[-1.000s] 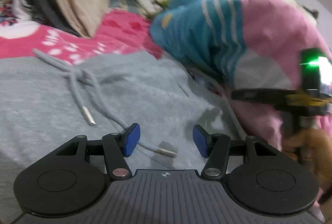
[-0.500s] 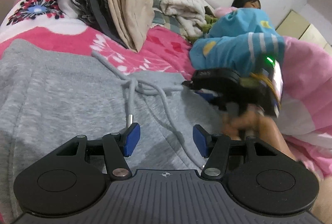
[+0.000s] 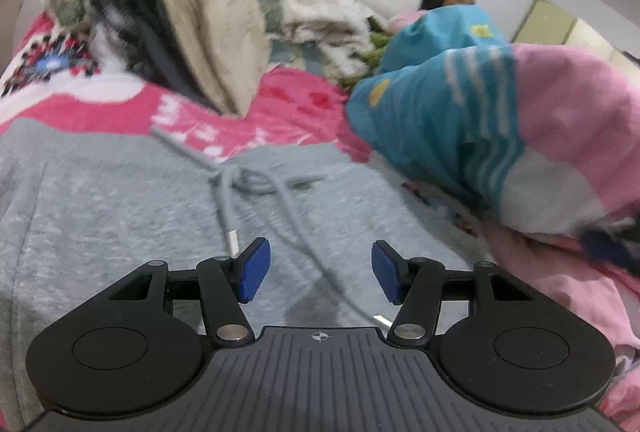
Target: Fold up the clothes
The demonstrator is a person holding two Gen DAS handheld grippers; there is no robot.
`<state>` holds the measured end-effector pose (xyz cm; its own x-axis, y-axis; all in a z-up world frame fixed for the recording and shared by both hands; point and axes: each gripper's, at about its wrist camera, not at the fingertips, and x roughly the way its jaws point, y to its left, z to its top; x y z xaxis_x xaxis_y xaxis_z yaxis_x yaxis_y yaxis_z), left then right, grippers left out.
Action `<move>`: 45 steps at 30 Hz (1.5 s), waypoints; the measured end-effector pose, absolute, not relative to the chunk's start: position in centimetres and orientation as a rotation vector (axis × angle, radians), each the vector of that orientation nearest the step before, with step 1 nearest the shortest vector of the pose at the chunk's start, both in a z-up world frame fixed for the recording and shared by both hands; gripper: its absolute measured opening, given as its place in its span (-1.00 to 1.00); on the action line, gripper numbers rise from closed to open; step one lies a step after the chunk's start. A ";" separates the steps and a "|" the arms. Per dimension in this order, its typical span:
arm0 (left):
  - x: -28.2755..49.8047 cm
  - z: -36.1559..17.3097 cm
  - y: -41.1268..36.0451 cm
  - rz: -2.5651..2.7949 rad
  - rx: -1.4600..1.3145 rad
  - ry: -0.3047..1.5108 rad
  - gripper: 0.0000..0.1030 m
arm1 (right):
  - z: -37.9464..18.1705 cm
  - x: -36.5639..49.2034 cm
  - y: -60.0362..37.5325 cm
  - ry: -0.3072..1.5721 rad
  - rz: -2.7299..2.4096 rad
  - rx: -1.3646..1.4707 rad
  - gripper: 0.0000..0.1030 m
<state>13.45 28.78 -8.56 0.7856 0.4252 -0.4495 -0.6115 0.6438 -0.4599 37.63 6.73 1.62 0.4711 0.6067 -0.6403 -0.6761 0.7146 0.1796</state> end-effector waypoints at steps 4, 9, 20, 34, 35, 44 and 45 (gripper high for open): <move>14.5 -7.8 26.1 0.489 -0.552 0.333 0.10 | 0.3 33.3 -1.9 0.787 0.698 -0.050 -0.21; 16.1 -7.4 22.1 0.354 -0.406 0.362 0.10 | -2.6 25.8 -7.4 0.787 0.632 -0.055 -0.21; 17.7 -8.8 20.8 0.281 -0.379 0.470 0.10 | 7.3 10.0 -19.3 0.527 0.467 -0.140 -0.16; 17.9 -9.4 20.6 0.273 -0.369 0.500 0.10 | -1.6 9.2 -17.7 0.589 0.349 -0.408 0.26; 18.0 -9.4 20.5 0.272 -0.364 0.501 0.10 | -2.2 9.9 -17.4 0.602 0.358 -0.444 0.26; 18.7 -9.8 19.9 0.267 -0.323 0.516 0.10 | -4.8 11.8 -15.5 0.680 0.341 -0.538 -0.90; 18.7 -9.8 19.9 0.267 -0.323 0.516 0.10 | -3.8 11.9 -15.8 0.650 0.322 -0.530 -0.90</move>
<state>18.72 19.88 -9.80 0.8371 0.1677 -0.5207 -0.3286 0.9152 -0.2335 11.95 -15.76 -3.84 0.7539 0.1197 -0.6460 -0.4418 0.8200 -0.3638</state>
